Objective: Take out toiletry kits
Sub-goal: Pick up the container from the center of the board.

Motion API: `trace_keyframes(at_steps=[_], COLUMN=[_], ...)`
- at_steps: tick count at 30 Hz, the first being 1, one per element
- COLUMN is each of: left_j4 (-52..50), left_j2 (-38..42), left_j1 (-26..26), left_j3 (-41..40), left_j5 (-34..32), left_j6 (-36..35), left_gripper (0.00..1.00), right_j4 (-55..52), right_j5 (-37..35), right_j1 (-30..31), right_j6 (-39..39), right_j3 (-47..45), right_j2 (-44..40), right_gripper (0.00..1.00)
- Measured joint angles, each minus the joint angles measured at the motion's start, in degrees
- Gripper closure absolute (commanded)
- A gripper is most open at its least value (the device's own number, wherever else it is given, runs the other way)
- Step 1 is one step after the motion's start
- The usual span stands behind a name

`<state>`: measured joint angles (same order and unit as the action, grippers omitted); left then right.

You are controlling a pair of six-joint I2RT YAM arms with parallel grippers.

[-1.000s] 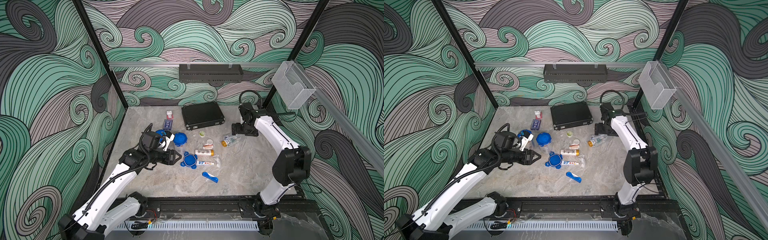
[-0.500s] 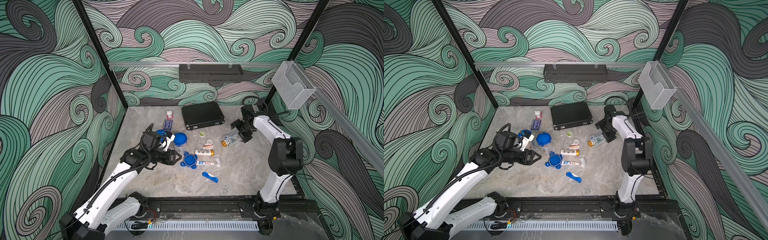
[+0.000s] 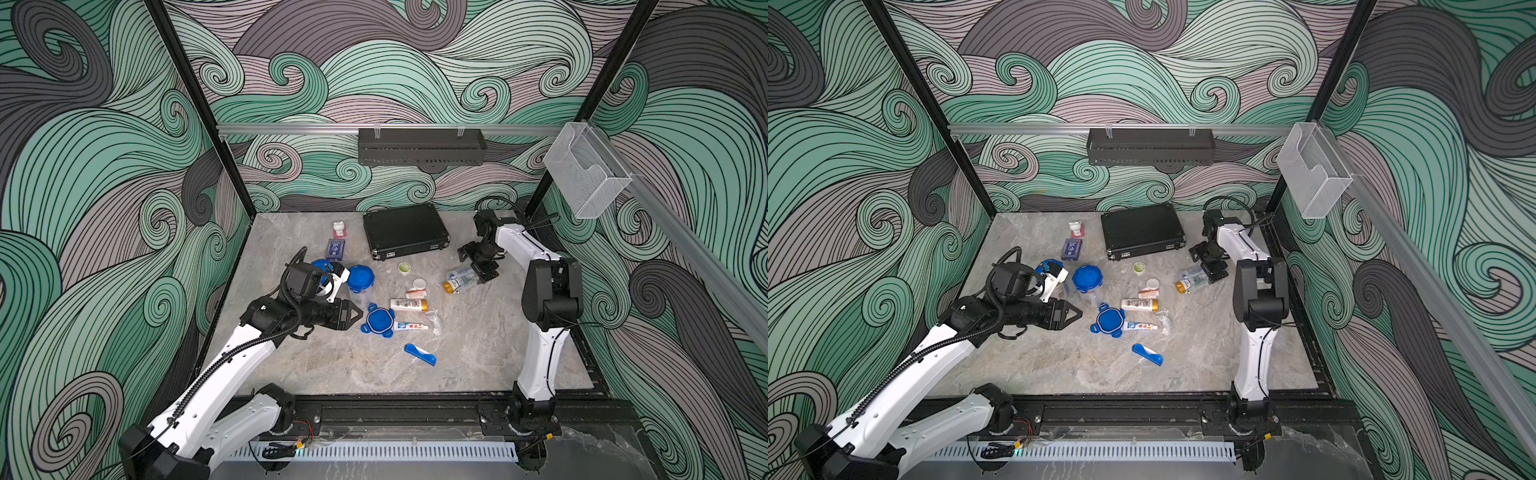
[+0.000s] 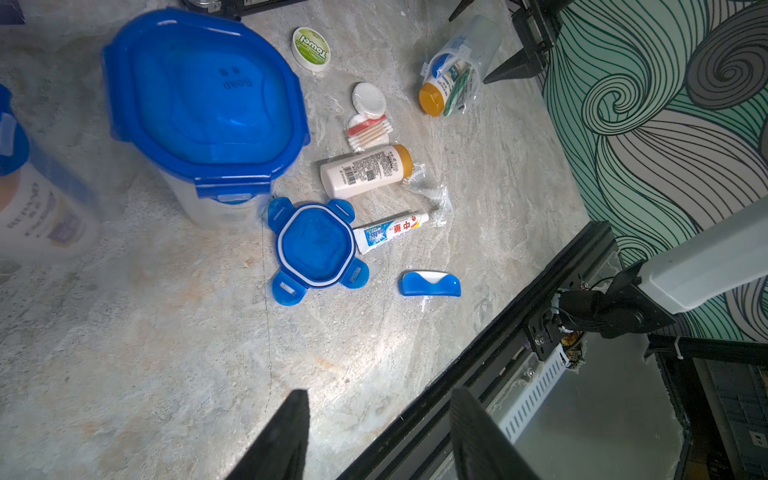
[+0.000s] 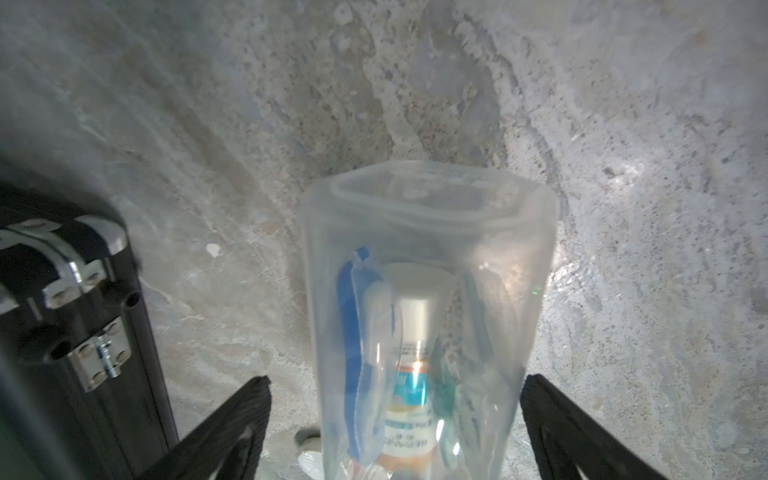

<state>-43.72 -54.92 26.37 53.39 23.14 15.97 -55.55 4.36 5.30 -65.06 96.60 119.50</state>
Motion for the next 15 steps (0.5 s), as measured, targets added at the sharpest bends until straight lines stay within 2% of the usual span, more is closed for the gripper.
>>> trace_keyframes(at_steps=[9, 15], left_j4=[0.00, 0.00], left_j2=[0.00, 0.00], left_j1=[0.00, 0.00], left_j3=[0.00, 0.00], left_j5=[-0.20, -0.26], left_j6=[-0.02, -0.02], left_gripper=[0.45, 0.45], right_j4=[-0.31, 0.35], right_j5=[-1.60, -1.95], right_j1=[0.13, 0.37], right_j6=[1.29, 2.03], right_j3=[-0.11, -0.63], right_j2=[2.16, 3.26], right_gripper=[0.17, 0.28])
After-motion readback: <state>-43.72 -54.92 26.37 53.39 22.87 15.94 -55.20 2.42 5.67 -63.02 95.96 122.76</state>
